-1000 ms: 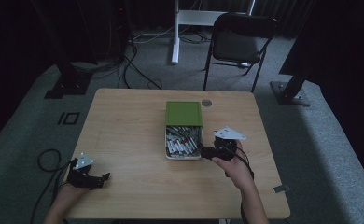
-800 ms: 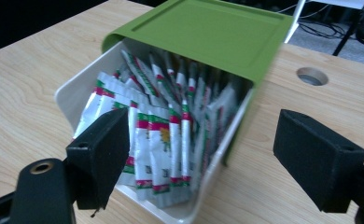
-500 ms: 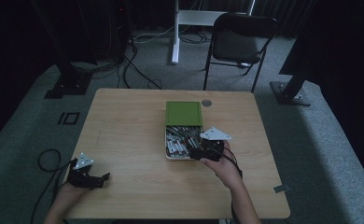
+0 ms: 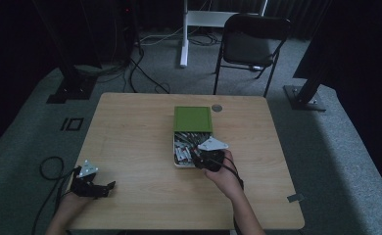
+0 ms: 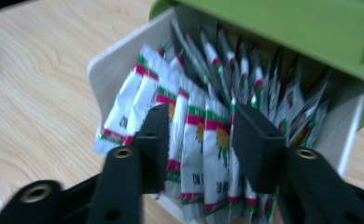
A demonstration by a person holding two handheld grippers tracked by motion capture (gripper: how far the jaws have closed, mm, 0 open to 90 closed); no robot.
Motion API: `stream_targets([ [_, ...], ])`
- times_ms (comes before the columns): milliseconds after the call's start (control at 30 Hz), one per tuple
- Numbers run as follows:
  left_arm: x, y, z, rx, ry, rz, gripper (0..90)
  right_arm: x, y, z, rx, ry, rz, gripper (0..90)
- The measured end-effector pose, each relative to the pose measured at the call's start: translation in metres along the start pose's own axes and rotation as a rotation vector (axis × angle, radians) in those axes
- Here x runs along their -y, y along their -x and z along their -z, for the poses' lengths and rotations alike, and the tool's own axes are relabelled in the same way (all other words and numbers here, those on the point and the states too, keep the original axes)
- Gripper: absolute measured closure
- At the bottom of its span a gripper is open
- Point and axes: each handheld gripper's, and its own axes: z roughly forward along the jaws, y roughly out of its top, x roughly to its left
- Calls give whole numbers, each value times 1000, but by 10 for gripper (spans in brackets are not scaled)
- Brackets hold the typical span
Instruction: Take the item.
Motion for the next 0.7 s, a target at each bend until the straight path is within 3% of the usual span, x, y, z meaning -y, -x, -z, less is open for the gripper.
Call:
stream_targets([
  [67, 0, 0, 0, 0, 1, 1, 14, 2, 0, -3, 9, -5, 12, 657],
  [167, 0, 0, 0, 0, 1, 1, 14, 5, -1, -7, 19, -18, 16, 697],
  [400, 0, 0, 0, 0, 0, 1, 14, 11, -2, -15, 43, -48, 28, 723],
  [700, 0, 0, 0, 0, 0, -1, 14, 15, -7, -26, 137, -86, 44, 769],
])
